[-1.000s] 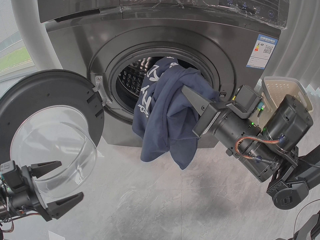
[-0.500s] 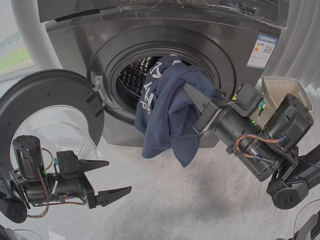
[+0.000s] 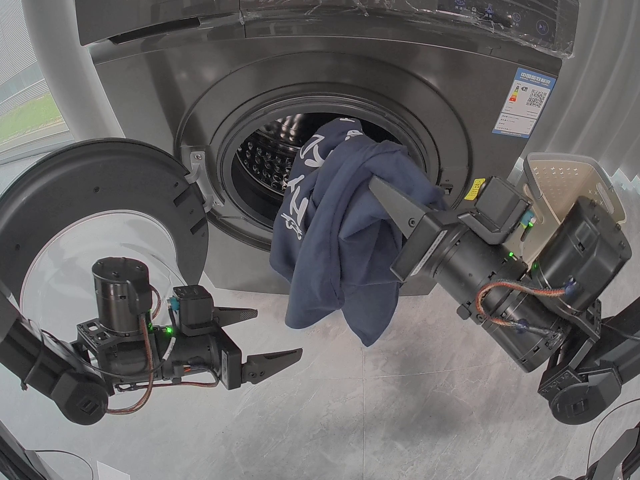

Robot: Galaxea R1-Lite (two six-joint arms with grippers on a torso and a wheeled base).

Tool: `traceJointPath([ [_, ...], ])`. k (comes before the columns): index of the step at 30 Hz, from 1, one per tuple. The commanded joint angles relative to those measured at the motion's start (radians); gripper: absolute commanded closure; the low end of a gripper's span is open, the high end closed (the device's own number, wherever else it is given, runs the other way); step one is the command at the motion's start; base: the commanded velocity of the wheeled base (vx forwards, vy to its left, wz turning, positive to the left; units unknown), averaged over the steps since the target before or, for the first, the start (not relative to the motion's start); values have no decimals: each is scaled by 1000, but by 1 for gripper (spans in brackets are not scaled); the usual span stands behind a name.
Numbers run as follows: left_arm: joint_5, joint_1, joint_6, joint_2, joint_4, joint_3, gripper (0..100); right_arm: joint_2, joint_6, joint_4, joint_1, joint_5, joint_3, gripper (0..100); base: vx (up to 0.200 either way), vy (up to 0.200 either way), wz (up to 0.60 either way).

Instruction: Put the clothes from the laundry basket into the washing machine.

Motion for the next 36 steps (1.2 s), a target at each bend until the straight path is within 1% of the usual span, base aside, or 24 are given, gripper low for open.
traceJointPath([
  [1,0,-7,0,104,-17,-52,0,-4,0,1,1,1,11,100,0,0,0],
  [8,2,-12,-3,200,-32,-132,0,-4,-2,1,12,3,6,100,0,0,0],
  [11,3,-32,-8,231,-38,-169,0,-6,0,0,12,1,9,100,0,0,0],
  [14,5,-35,-11,262,-57,-196,0,-6,0,0,12,0,9,100,0,0,0],
  [22,12,-30,-14,326,-98,-235,0,-7,-2,0,12,0,6,100,0,0,0],
  [23,19,-33,-25,345,-126,-259,0,-6,0,-2,15,0,4,100,0,0,0],
  [25,38,-38,-40,349,-141,-272,0,-7,0,-2,15,0,4,100,0,0,0],
  [28,68,-47,-42,364,-161,-288,0,-6,0,-2,14,0,7,100,0,0,0],
  [29,75,-50,-42,366,-175,-288,100,-7,0,-2,15,0,9,100,0,0,0],
  [33,92,-63,-43,357,-227,-265,100,-7,0,-2,14,0,9,100,0,0,0],
  [36,92,-83,-42,325,-262,-195,100,-7,-3,0,8,1,11,100,0,0,0],
])
